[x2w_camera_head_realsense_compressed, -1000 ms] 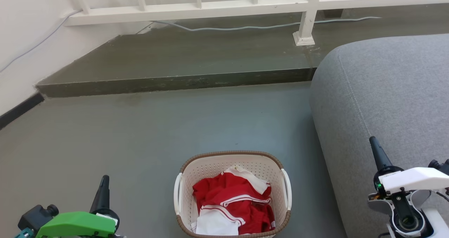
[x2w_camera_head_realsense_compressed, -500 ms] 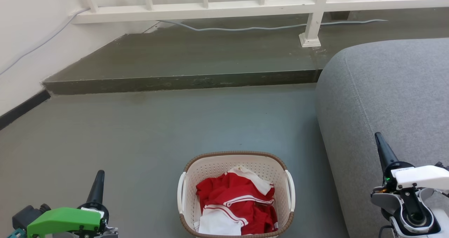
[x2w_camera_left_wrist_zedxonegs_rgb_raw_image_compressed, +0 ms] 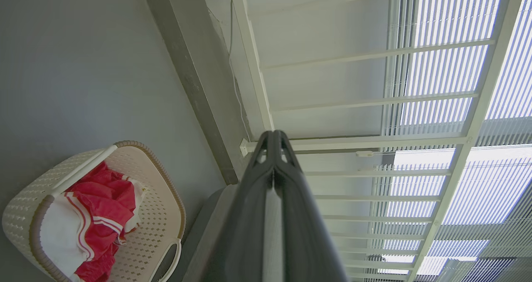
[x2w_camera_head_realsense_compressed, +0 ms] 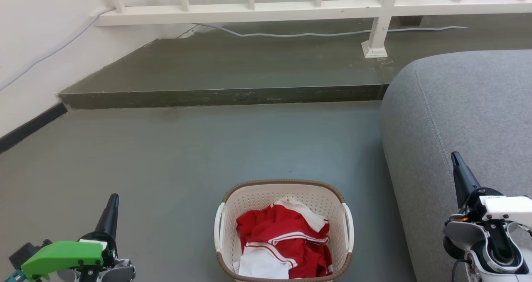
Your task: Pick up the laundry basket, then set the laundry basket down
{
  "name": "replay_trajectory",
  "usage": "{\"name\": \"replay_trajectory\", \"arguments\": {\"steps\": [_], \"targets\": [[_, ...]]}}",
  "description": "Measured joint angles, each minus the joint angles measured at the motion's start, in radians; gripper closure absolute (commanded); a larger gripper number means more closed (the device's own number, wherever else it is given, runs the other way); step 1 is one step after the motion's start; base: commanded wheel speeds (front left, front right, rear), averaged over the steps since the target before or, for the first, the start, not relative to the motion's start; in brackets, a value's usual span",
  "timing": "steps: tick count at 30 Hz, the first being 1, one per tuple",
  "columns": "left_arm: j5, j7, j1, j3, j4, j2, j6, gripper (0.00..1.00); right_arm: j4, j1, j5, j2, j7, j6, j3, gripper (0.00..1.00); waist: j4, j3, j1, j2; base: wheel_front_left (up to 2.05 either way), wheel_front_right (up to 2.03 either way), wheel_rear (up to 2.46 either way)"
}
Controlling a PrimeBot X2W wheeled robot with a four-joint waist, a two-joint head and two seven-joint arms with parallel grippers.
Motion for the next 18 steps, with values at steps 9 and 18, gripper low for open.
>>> {"name": "replay_trajectory", "arguments": {"steps": [9, 18], "targets": [[-0.089, 0.014, -0.022, 0.018, 0.017, 0.003, -0.018, 1.0, 0.011, -0.011, 0.078, 0.007, 0.017, 0.017, -0.029, 1.0, 0.009, -0.001, 0.0, 0.0, 0.0, 0.0, 0.0], [-0.089, 0.014, -0.023, 0.019, 0.03, 0.003, -0.021, 1.0, 0.016, -0.017, 0.079, 0.008, 0.024, 0.017, -0.031, 1.0, 0.009, -0.002, 0.0, 0.0, 0.0, 0.0, 0.0]]}}
